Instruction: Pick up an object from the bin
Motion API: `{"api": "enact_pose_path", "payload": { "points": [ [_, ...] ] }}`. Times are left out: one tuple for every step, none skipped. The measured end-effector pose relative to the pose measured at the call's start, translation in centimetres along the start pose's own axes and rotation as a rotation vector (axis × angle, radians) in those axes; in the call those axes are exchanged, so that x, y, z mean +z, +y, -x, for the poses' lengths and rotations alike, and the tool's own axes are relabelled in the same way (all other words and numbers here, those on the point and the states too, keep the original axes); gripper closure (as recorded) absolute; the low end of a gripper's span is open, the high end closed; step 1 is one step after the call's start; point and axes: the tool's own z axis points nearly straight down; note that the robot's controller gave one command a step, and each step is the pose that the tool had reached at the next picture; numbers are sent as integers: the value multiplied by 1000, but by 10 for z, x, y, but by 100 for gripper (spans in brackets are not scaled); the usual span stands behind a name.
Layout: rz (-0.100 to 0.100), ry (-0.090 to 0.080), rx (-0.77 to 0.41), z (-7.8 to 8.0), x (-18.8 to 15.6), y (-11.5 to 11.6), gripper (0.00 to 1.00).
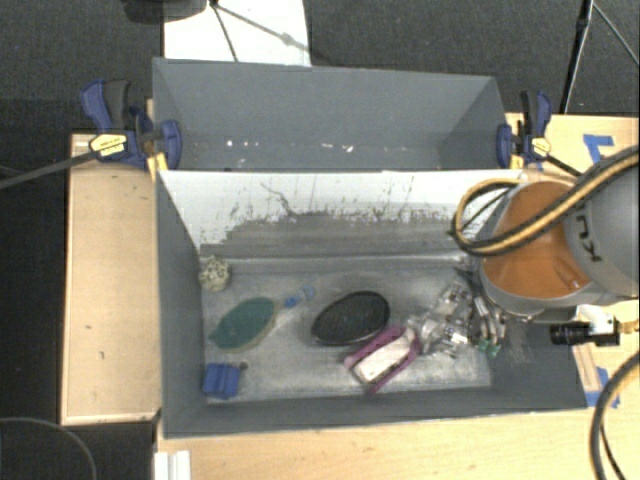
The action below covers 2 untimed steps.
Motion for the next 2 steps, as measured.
{"api": "enact_pose_path", "payload": {
  "points": [
    [-1,5,-10,1,-4,0,100],
    [-1,3,-18,2,-5,1,100]
  ]
}}
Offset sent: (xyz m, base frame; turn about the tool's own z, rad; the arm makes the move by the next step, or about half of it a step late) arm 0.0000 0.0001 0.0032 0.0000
